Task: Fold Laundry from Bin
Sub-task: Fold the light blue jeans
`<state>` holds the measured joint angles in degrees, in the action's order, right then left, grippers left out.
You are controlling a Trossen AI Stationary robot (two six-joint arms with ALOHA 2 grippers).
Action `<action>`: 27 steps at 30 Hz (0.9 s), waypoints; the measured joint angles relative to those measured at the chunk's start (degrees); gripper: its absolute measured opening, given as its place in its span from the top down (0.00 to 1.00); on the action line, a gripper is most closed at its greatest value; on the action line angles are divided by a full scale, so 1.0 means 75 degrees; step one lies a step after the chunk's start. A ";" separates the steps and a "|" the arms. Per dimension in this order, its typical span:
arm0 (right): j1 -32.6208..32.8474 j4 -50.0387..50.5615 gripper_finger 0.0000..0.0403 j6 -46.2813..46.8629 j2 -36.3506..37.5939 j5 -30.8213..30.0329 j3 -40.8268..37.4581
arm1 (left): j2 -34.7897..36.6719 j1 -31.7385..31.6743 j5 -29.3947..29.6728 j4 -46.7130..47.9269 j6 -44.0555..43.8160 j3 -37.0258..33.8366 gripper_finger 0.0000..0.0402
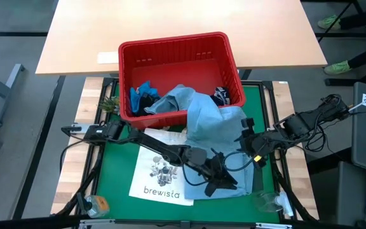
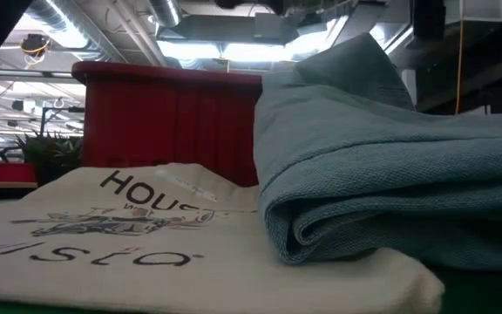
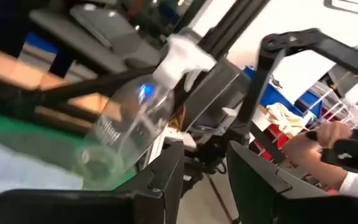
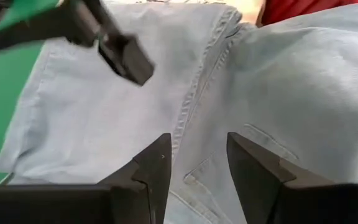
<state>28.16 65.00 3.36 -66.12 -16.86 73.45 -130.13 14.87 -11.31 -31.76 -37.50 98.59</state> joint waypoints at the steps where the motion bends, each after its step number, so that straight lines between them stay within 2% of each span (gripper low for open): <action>1: 0.0000 0.0027 0.62 0.0077 0.0024 0.0003 -0.0003 | 0.0097 -0.0011 -0.0009 0.0071 0.0112 0.0000 0.71; 5: 0.0001 0.0385 0.62 0.0375 0.0185 -0.0112 -0.0003 | 0.0625 -0.0137 0.0043 0.1376 0.0946 -0.0003 0.72; 8: 0.0240 0.0718 0.62 0.0989 0.0276 -0.0491 -0.0003 | 0.1204 -0.0175 0.0682 0.2805 0.1620 -0.0003 0.73; 12: 0.1088 0.1019 0.62 0.2300 0.0408 -0.1002 -0.0008 | 0.2043 -0.0162 0.1753 0.4992 0.2329 0.0000 0.75; 16: 0.2204 0.1029 0.62 0.3673 0.0325 -0.1367 -0.0008 | 0.2588 -0.0159 0.2189 0.6613 0.2243 0.0000 0.75; 20: 0.2893 0.1213 0.62 0.4921 -0.0109 -0.1646 -0.0005 | 0.2728 -0.0061 0.2248 0.7322 0.2218 0.0000 0.75; 27: 0.3593 0.1967 0.62 0.6807 -0.0956 -0.1682 -0.0008 | 0.2654 0.0176 0.2238 0.7588 0.2219 -0.0003 0.75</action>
<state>55.11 79.76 54.42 -73.29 -29.47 73.38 -110.22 16.19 5.48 25.15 -20.86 98.56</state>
